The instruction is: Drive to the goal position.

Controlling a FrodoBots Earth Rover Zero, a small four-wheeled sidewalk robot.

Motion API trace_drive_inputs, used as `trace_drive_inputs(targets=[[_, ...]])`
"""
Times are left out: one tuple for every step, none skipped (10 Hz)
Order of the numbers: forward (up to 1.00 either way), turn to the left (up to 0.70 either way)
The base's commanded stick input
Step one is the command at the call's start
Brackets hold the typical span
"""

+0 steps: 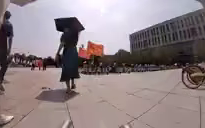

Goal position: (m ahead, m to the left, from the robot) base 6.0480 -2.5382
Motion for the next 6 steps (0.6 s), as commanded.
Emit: trace_drive_inputs(targets=[[1.00,-0.30],[1.00,-0.30],[1.00,-0.30],[1.00,-0.30],[1.00,-0.30],[1.00,-0.30]])
